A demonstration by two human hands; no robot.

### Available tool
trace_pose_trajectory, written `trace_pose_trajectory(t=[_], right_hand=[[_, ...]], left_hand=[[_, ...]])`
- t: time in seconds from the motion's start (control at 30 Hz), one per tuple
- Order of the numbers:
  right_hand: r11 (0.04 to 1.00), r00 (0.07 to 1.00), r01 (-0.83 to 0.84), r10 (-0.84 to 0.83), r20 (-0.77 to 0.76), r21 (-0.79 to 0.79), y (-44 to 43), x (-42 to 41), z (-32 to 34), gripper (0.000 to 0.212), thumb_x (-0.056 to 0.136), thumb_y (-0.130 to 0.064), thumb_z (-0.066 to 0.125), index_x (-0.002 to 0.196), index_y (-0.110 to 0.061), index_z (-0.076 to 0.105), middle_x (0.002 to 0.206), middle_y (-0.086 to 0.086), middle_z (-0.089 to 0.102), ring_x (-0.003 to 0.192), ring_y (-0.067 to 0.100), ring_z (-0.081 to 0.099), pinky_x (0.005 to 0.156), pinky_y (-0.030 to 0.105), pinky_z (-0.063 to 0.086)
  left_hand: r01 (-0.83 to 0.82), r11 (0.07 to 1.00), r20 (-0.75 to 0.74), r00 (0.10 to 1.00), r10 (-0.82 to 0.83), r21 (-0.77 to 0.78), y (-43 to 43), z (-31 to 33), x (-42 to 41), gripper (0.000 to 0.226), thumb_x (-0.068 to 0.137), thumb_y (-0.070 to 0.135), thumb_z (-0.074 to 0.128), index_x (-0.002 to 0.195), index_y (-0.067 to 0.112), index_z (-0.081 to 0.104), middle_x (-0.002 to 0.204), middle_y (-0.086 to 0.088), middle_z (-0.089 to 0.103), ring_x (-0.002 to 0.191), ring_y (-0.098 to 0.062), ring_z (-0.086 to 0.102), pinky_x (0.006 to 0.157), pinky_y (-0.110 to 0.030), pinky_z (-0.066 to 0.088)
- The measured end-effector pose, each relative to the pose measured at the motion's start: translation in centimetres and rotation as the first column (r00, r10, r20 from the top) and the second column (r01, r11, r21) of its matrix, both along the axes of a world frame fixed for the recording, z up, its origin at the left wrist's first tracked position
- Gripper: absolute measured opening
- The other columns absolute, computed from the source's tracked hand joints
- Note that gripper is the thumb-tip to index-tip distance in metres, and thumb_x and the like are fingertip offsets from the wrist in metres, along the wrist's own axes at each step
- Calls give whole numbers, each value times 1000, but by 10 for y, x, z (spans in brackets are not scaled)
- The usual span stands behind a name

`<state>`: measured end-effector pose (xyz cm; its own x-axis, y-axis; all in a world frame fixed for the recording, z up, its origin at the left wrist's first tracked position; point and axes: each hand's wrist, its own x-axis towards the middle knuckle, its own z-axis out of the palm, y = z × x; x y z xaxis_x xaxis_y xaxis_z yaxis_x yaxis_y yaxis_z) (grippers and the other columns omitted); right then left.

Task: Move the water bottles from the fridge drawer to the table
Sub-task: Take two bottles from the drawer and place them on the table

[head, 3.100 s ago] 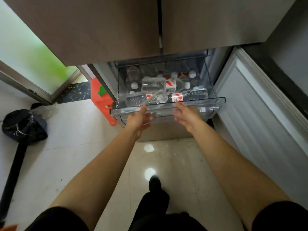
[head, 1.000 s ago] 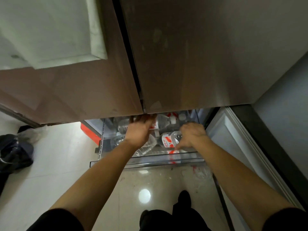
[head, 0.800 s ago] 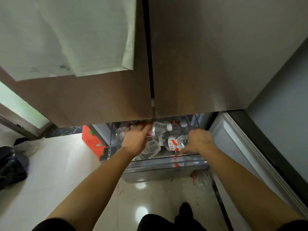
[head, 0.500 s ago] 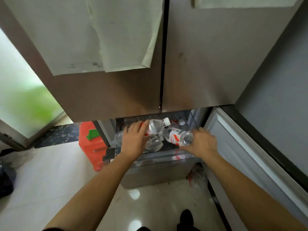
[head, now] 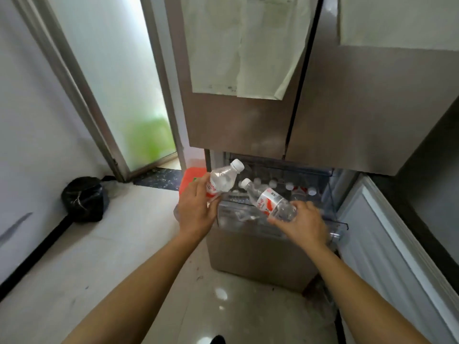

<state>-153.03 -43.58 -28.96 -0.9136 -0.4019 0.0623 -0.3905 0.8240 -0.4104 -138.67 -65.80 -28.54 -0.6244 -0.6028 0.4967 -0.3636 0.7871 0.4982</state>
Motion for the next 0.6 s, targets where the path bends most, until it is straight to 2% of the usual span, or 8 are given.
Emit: trace_pose_trajectory(t=[0.13,0.23,0.3,0.43,0.5,0.6], right_hand=[[957,986,-74,112,124,-280,1,45,-15,86,54,-84,69,118,-28,57,115,-1,55,102,22,57,83,42,53],[875,938,-139,266,222,-463,-15,95,-13,68,60,-66,82,110,-32,54,109,-4,56,95,17,56,79,39,53],[808,879,-160,378,290,-568,-30,137,-4,63,63,-59,86,108,-35,50,100,-7,60,91,17,60,76,35,52],[638,728,-158,591,347,-754,-59,231,15,74,58,-62,86,117,-32,51,99,-14,67,91,12,68,85,47,57],[576,648,-190,682,339,-795,-75,280,26,80,54,-66,85,120,-36,50,105,-12,68,94,10,69,89,47,56],[515,524,-295,791,314,-804,-101,359,36,82,57,-56,85,129,-36,53,111,-12,70,96,8,70,92,42,56]], left_hand=[[-219,961,-37,973,228,171,36,2,86,64,86,46,69,141,25,43,132,1,58,116,-20,53,94,-34,45],[-357,905,-11,929,369,230,60,3,158,68,86,47,69,143,23,41,137,1,55,120,-19,51,95,-30,42],[-437,862,-13,890,455,258,69,4,208,71,84,49,70,143,25,40,136,3,54,119,-18,52,96,-33,45],[-572,756,-68,782,620,318,78,22,312,73,82,51,71,142,31,36,134,7,53,118,-14,53,99,-39,49],[-604,713,-127,724,678,357,81,35,366,72,82,49,73,141,33,35,132,9,52,117,-12,53,98,-40,51],[-661,644,-202,621,757,385,87,50,451,74,82,42,76,142,31,35,135,8,50,118,-12,52,99,-40,50]])
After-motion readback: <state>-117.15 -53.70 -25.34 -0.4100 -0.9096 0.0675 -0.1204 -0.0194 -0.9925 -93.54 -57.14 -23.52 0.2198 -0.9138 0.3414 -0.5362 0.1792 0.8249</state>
